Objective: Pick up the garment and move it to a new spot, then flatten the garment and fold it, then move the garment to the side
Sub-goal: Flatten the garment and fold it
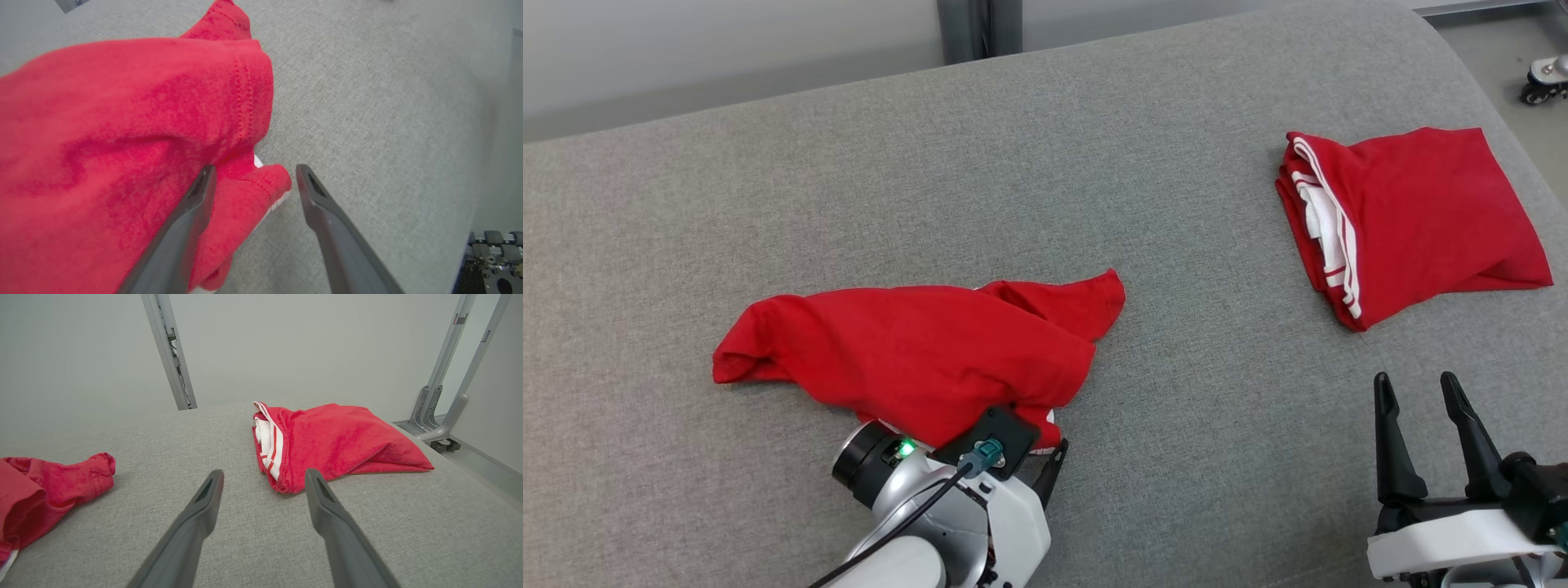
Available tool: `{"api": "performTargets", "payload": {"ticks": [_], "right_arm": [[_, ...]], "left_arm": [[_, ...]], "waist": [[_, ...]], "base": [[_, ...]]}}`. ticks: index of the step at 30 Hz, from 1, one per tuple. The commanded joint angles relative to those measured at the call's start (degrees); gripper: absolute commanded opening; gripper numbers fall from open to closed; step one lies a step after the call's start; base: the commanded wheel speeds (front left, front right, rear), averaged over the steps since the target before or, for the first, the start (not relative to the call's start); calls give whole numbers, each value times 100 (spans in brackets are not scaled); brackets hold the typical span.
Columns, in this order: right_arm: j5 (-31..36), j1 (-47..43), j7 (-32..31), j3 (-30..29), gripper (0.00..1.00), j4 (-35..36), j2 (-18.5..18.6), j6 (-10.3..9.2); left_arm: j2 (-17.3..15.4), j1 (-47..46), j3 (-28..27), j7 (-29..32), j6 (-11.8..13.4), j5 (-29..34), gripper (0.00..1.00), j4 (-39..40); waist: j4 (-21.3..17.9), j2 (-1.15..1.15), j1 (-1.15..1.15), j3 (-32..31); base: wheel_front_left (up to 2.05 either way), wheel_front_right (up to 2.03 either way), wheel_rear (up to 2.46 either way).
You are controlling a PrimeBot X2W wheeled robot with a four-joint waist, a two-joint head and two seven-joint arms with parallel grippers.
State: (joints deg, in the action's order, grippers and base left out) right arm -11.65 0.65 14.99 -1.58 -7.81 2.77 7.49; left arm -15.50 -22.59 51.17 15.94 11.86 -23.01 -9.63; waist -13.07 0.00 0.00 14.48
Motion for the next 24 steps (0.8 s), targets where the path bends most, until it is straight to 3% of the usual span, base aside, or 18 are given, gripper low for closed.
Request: {"api": "performTargets", "payload": {"ticks": [1,2,3,4,5,7,9,10,11,18,24], "right_arm": [[-41,71,28,-33,100,-7,24,1],[-51,81,28,-41,100,-9,25,1],[-53,95,28,-53,100,-12,25,1],[-52,103,28,-65,100,-12,25,1],[-64,108,28,-74,100,-16,25,1],[-74,110,28,-79,100,-19,25,1],[-77,132,28,-92,100,-25,25,1],[-77,132,28,-92,100,-25,25,1],[-77,135,28,-94,100,-27,25,1],[-56,93,28,-122,100,-73,25,1],[-46,-38,28,-203,100,-101,25,1]], "left_arm": [[-69,-45,-24,-12,20,35,100,-61],[-89,-39,-32,-17,19,18,100,-115],[-109,-47,-31,-43,-2,15,90,-162],[-122,-55,-39,-67,-21,1,64,-212],[-126,-56,-42,-82,-43,-20,48,-265],[-124,-63,-43,-104,-69,-36,42,-317],[-96,-99,-43,-158,-128,-88,16,-469],[-96,-99,-43,-158,-128,-88,16,-469],[-82,-107,-53,-184,-120,-107,0,-521],[106,-29,-316,-517,-229,-520,0,-342],[-63,253,-864,-586,-153,-1135,0,1093]], "waist": [[7,0,0,5],[15,0,0,8],[26,0,0,11],[37,0,0,13],[48,0,0,17],[61,0,0,21],[98,0,0,30],[98,0,0,30],[105,0,0,32],[149,0,0,-27],[180,0,0,-199]], "base": [[0,0,0],[0,0,0],[0,0,0],[0,0,0],[0,0,0],[0,0,0],[0,0,0],[0,0,0],[0,0,0],[0,0,0],[0,0,0]]}}
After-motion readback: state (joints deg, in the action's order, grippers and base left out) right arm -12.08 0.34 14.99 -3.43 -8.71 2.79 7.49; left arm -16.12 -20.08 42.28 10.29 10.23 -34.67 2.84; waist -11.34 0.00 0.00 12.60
